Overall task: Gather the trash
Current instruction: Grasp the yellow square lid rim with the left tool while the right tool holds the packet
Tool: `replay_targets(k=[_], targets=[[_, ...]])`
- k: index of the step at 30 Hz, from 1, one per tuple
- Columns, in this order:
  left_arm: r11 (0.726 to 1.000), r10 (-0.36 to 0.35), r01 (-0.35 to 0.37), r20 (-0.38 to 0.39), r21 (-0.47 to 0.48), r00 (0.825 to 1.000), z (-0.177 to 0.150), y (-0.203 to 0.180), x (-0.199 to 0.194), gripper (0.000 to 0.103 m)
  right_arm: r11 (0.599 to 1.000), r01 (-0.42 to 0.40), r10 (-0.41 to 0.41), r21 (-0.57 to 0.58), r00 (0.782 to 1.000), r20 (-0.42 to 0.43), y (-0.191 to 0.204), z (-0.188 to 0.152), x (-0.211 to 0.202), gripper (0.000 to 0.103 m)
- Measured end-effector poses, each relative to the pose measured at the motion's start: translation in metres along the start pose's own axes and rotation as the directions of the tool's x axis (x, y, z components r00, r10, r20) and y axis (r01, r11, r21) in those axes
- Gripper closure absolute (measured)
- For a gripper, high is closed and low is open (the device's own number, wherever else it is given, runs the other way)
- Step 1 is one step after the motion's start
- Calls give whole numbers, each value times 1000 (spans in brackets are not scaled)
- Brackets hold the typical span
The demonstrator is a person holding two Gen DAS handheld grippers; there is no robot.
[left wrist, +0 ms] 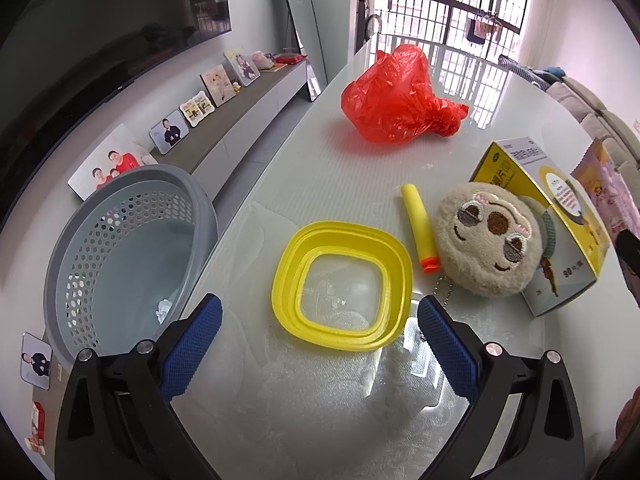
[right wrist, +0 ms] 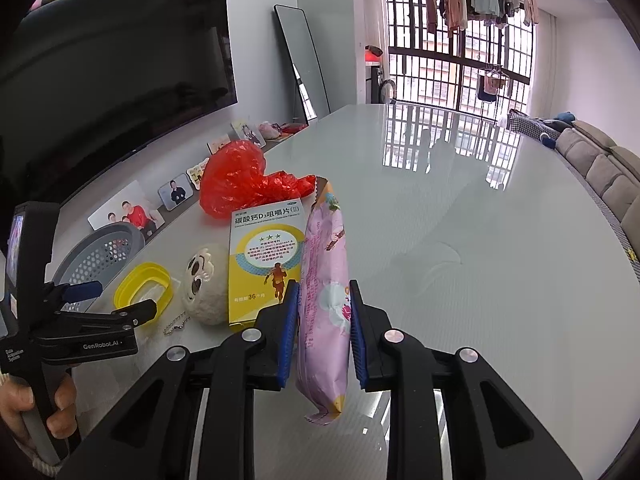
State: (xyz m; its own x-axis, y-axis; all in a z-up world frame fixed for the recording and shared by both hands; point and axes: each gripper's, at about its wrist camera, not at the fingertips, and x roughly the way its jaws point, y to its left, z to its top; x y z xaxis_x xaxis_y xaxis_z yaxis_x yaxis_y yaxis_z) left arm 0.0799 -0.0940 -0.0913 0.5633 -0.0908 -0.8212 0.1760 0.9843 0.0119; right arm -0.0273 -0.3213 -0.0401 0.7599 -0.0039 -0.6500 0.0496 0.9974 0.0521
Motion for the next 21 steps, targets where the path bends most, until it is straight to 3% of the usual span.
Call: replay_targets(k=[9,12,14,21], targets=[[1000,-17,16,-46,-9,999,5,3,23,7,1000,-5,5,6,1000,-8,-3,0,2,80],[1000,-16,15,-33,-8,999,7,4,22,20,1000,-4,4,6,1000,-9,-3,0,2,80],[1000,-21,21,-26,7,999,9,2,19,34,1000,-5,5,7,1000,-11,-3,0,3,80],[1000,-17,18,-33,16,999,3,5,9,35,1000,-1,1,-1,1000,-5,1,-1,3,80]])
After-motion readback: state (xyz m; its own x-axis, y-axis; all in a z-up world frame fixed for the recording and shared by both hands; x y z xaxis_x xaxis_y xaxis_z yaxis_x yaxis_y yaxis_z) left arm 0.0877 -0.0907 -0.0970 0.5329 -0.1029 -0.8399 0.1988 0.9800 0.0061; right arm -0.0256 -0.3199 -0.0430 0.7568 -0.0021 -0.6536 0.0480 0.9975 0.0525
